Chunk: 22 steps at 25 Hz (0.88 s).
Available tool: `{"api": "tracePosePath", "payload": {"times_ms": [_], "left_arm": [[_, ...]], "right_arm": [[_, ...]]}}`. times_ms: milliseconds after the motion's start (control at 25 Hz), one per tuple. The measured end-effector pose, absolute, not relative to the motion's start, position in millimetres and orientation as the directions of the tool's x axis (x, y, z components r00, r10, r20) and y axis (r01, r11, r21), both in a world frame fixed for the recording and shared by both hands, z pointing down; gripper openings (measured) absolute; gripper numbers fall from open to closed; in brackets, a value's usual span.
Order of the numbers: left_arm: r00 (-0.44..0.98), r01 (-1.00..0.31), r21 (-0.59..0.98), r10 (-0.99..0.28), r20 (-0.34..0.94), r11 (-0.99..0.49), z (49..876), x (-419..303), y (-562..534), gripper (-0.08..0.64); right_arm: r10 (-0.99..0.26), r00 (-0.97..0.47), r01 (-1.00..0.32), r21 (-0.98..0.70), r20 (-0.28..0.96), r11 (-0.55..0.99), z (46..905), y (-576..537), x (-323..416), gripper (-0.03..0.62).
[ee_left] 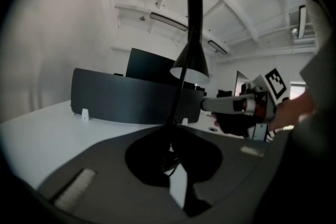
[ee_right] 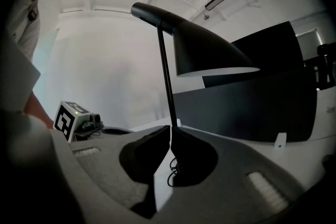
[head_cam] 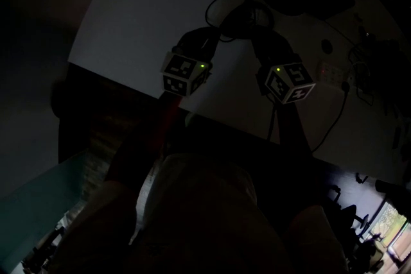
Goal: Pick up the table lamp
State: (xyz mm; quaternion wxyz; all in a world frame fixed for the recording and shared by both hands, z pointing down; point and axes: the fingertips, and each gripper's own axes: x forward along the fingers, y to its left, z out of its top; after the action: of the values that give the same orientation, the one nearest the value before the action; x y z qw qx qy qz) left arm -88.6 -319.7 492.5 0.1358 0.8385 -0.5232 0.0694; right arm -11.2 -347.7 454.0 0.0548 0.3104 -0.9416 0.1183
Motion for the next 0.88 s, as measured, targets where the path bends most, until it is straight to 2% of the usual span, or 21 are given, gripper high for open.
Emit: {"api": "tracePosePath", "payload": {"times_ms": [880], "left_arm": [[0.540,-0.842,0.109,-0.816,0.207,-0.529,514,-71,-347,0.020]], "right_arm": [[-0.658,-0.744,-0.668,-0.161,0.118,0.727,449,-365,-8,0.009]]}}
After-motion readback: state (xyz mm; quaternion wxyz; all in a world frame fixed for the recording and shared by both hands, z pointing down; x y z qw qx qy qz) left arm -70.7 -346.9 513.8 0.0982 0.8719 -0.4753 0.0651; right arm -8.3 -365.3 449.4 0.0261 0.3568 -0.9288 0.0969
